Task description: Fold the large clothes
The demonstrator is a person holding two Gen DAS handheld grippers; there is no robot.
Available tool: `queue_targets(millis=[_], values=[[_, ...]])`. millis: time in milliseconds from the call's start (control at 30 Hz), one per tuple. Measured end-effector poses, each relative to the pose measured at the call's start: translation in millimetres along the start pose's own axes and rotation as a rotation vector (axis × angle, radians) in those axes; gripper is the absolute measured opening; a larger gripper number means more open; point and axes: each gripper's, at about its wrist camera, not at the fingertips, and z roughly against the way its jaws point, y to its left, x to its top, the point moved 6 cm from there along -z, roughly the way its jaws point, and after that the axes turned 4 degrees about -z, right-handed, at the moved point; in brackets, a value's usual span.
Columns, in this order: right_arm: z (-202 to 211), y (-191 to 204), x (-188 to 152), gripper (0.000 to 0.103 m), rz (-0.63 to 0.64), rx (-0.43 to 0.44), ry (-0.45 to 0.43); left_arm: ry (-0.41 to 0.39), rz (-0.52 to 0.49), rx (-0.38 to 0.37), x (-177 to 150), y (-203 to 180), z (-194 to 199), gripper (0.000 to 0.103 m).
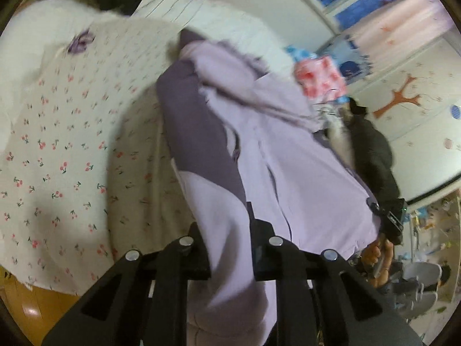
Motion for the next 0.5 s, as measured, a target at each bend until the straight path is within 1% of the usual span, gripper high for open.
queue_targets(millis=[67,100,133,167,200,233,267,300,333,367,400,433,467,500], values=[[22.2,7.9,-10.1,0.013,0.029,-0.01,0.021,0.007,-0.014,-0.018,-12.9,-7.2,16.6,0.018],[31.3,7.1,-20.0,0.013,0.034,-0.026,0.043,0.032,-0.027,-0.021,-28.7,-7.6,24.3,0.018],[36.4,0.9,-32.6,0.016,0.032,-0.048,0.095,0.069,-0.045,-0.02,-42.2,-7.3,24.9,0.02],[40.7,-6.8,-42.0,0.022,0.028,-0.079,0.14,0.143,-0.081,-0.023,-66.6,-2.8,22.6,0.023],[47.4,-28.2,-60.3,0.025,0.016,-0.147,0.199,0.208,-0.108,-0.018,-83.6,2.7,18.5,0.033],[54.8,-44.1,-73.7,0.03,0.001,-0.194,0.234,0.27,-0.136,0.0,-103.1,11.7,14.8,0.038],[60.1,-63.3,-83.3,0.033,-0.026,-0.244,0.26,0.323,-0.153,0.032,-119.3,24.6,12.2,0.038],[66.3,-80.7,-88.7,0.034,-0.061,-0.282,0.262,0.361,-0.134,0.075,-132.8,45.3,12.4,0.038],[74.7,-96.2,-85.0,0.035,-0.09,-0.308,0.225,0.362,-0.104,0.113,-135.8,62.8,16.3,0.038],[78.2,-100.6,-76.3,0.035,-0.091,-0.321,0.187,0.336,-0.065,0.168,-128.9,83.0,23.8,0.038],[80.9,-99.9,-62.4,0.037,-0.083,-0.335,0.136,0.296,-0.039,0.193,-115.0,95.1,30.7,0.039],[79.8,-93.8,-43.1,0.044,-0.067,-0.329,0.081,0.242,-0.017,0.193,-97.0,101.9,36.2,0.043],[72.1,-83.1,-21.9,0.054,-0.03,-0.312,0.038,0.18,-0.004,0.193,-74.9,103.6,40.7,0.049],[60.4,-70.5,-1.6,0.06,0.023,-0.318,0.002,0.122,0.0,0.2,-55.3,104.5,42.2,0.066]])
